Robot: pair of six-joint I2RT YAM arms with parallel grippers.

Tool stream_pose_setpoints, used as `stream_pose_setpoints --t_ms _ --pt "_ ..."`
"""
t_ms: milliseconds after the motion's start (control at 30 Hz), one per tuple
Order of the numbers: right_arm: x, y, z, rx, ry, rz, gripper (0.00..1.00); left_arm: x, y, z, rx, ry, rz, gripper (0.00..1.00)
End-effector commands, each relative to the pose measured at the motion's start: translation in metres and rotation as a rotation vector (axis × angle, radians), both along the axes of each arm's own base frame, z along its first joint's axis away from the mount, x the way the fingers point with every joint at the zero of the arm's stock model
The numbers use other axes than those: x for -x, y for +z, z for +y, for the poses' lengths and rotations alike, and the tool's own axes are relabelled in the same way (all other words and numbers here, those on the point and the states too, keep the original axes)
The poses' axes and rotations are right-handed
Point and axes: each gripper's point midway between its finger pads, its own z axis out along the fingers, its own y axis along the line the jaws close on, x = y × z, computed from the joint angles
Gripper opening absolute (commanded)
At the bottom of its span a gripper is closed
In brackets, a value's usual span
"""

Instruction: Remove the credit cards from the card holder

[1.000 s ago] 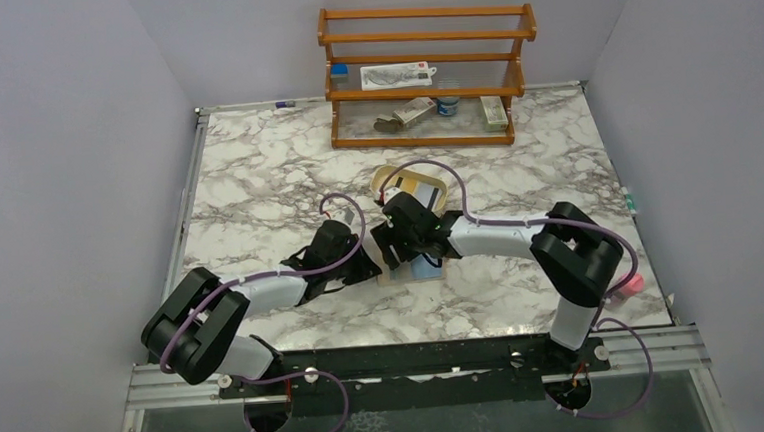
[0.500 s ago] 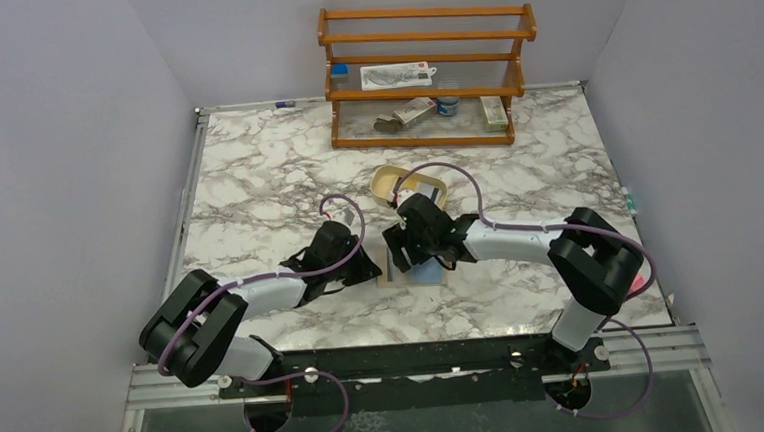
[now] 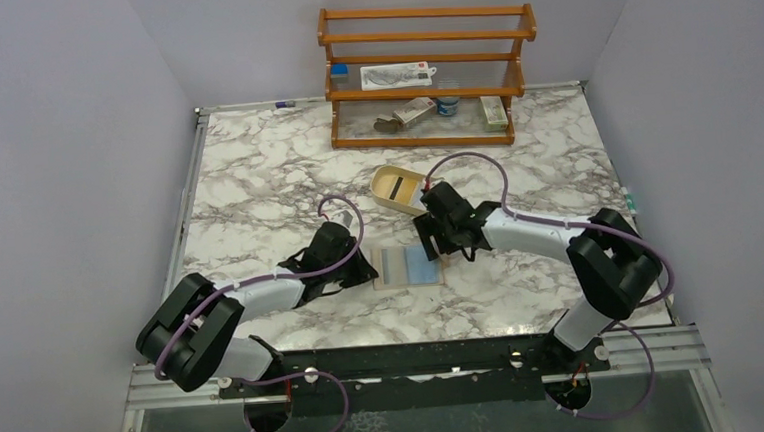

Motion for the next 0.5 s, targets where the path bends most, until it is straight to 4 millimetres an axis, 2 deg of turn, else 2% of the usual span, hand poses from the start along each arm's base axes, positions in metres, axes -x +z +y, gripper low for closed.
stream_pose_setpoints --t_ms 0,267,367,467 --pt "-0.011 0.020 -0.018 0.040 -0.077 -0.040 0.80 0.002 -0.005 0.013 -0.068 0.012 -0.004 0.00" --pt "-0.028 0.067 0.003 -0.038 -0.047 -0.111 0.80 0.002 -0.005 0.014 -0.077 0.006 -0.005 0.00" --pt "-0.030 0.082 0.024 -0.087 -0.005 -0.134 0.80 0.001 -0.006 0.013 -0.079 0.007 -0.004 0.00" --pt "-0.019 0.092 0.061 -0.215 0.086 -0.102 0.80 0.000 -0.006 0.013 -0.079 0.008 -0.005 0.00"
